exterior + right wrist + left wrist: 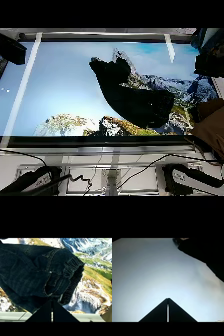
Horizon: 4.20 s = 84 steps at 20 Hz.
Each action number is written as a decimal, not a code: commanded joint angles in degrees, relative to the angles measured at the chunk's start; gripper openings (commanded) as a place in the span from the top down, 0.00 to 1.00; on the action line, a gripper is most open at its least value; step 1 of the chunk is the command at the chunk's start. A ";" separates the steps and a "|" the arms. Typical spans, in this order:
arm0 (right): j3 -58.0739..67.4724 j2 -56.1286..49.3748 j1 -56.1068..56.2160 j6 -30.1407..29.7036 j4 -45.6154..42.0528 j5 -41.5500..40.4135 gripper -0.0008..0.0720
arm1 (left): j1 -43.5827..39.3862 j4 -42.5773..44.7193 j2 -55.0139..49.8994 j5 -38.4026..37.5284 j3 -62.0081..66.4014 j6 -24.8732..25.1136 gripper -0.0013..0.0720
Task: Fold the clothes and pants, and hang the long-sleeved shirts on hangers.
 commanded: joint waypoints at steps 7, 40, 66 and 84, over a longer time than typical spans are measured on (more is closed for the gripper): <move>0.02 0.02 0.00 0.02 0.00 -0.15 0.89 | 0.04 0.02 -0.02 0.02 -0.02 0.00 0.95; -56.76 1.86 -29.22 -34.53 32.98 -39.76 0.14 | -0.04 -10.95 -10.49 -0.72 -0.59 -1.53 0.93; -46.21 -17.07 -17.07 -37.86 33.11 -40.48 0.89 | -0.07 -17.84 -21.73 -1.86 -0.61 -3.93 0.24; -46.23 -10.25 -17.07 -37.88 32.13 -36.94 0.89 | -11.15 -33.81 -48.57 23.34 -0.61 -15.74 0.34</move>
